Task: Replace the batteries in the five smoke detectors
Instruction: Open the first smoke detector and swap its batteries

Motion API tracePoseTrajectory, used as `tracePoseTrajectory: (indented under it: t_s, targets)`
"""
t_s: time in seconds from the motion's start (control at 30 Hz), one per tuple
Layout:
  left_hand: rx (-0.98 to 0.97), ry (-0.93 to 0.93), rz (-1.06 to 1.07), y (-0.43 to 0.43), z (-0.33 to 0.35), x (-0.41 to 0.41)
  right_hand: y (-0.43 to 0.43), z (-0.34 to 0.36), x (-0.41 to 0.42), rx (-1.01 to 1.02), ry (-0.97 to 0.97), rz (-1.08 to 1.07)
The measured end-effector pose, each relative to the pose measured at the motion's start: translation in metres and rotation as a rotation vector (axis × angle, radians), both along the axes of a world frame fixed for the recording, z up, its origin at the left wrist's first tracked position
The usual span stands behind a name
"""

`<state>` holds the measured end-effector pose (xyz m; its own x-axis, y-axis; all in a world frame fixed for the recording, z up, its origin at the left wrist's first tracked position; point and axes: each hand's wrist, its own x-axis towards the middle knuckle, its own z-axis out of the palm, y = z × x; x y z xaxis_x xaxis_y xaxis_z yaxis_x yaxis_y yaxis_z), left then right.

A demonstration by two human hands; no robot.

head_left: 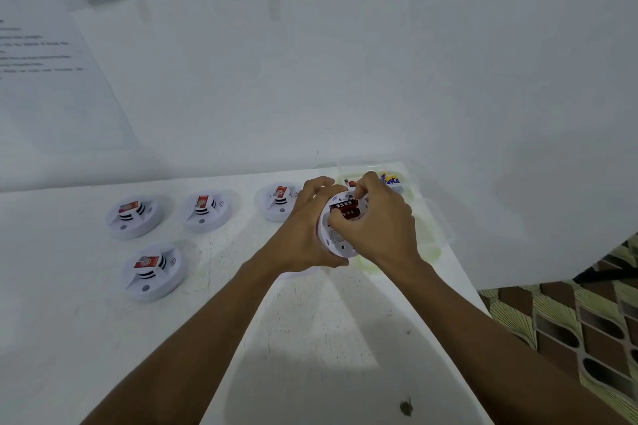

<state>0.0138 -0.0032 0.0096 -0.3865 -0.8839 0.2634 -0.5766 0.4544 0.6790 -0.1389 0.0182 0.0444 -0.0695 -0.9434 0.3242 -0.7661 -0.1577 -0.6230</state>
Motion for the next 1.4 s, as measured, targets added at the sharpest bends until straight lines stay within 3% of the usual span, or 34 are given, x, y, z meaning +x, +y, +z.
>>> tracePoseTrajectory:
  t_s: [0.1,0.2,0.37,0.43,0.53,0.63,0.7,0.83,0.93,1.07,1.13,1.4]
  targets:
    - [0.0,-0.023,-0.003,0.0,-0.001,-0.004,0.0,0.003,0.001,0.04,0.014,-0.024]
    - [0.118,0.136,-0.042,0.004,-0.011,-0.009,0.0,0.003,0.003,0.047,0.008,-0.04]
    - [0.152,0.072,0.04,-0.001,-0.014,-0.01,0.002,0.0,-0.002,0.039,0.005,0.012]
    - [0.069,0.025,0.064,0.0,-0.009,-0.01,0.003,-0.003,-0.005,0.0,0.007,0.043]
    - [0.003,0.008,0.075,0.002,-0.005,-0.009,0.002,-0.009,-0.009,-0.066,0.0,0.073]
    - [0.08,0.083,0.04,0.003,-0.009,-0.013,-0.002,-0.015,-0.015,-0.137,-0.085,0.123]
    - [0.098,0.152,0.016,0.002,-0.011,-0.016,-0.007,-0.023,-0.019,-0.243,-0.089,0.181]
    - [0.054,0.056,0.08,-0.005,-0.013,-0.019,-0.017,-0.035,-0.028,-0.467,-0.013,0.269]
    - [0.089,0.137,0.0,-0.006,-0.021,-0.021,-0.016,-0.029,-0.033,-0.577,-0.032,0.302]
    - [0.028,0.155,0.0,-0.009,-0.022,-0.015,-0.018,-0.017,-0.051,-0.366,-0.268,0.261]
    - [0.007,0.148,0.022,-0.008,-0.023,-0.007,-0.026,-0.017,-0.063,-0.234,-0.278,0.223]
    - [0.006,0.153,0.061,-0.004,-0.038,0.012,-0.062,-0.041,-0.077,0.355,0.106,0.202]
